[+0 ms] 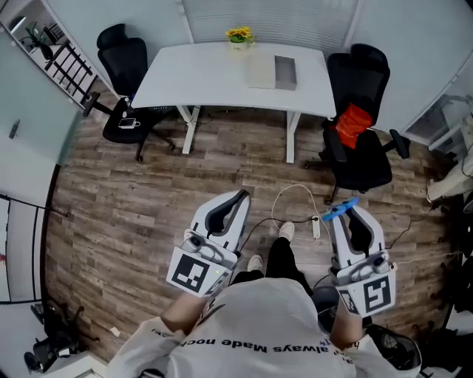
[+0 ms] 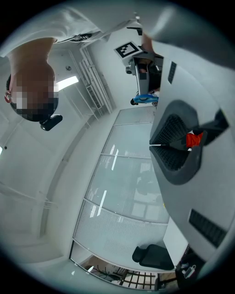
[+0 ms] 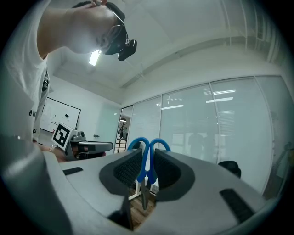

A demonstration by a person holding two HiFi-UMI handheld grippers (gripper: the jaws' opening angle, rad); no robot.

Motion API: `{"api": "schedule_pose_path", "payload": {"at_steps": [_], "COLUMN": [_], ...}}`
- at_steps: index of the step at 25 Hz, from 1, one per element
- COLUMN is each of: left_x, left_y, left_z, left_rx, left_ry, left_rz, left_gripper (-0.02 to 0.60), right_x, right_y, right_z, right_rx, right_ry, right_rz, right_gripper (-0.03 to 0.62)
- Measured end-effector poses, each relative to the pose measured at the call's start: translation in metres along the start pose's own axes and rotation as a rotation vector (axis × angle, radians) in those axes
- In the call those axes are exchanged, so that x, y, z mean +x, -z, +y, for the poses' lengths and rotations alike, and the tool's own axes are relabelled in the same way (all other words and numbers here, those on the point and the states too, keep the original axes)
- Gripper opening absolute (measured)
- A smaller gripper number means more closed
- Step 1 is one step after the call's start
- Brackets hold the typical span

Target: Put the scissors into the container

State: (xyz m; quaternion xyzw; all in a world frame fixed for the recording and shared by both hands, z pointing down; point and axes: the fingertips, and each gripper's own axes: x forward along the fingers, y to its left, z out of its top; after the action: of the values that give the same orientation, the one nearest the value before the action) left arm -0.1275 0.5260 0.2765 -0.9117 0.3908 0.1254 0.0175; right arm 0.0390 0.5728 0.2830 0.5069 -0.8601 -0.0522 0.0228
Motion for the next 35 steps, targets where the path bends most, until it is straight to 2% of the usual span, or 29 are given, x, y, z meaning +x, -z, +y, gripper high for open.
{"api": "schedule_pose_path", "payload": {"at_steps": [9,21,29,35], "left_x": [0.050,0.175,0.271,0.313], "left_y": [0.011,0.042,0.057,0.069], "left_z": [0.022,0.034,0.029,0.032], "left_rx": [0.000,0.017,0.017,0.016], "left_ry": [0.000,0.022,0.051,0.027], "left_rz": [0.003,0.048,0.035,0.026], "left_gripper": [0.028,0.028,0.028,0.028], "right_x": [0.035,0.084,0.105,0.122], "right_y": [0.008,0.016,0.023,0.033], "right_z": [-0.041,-0.150,-0.230,-0.272], "right_rx": [0.001,0.022,0.049,0.067], "right_ry": [-0.003,-0.012,0.012,-0.012], "right_rz": [0.000,-0.026,-0.032,-0.030], "right_gripper": [0.092,0.092,0.092,0.091]}}
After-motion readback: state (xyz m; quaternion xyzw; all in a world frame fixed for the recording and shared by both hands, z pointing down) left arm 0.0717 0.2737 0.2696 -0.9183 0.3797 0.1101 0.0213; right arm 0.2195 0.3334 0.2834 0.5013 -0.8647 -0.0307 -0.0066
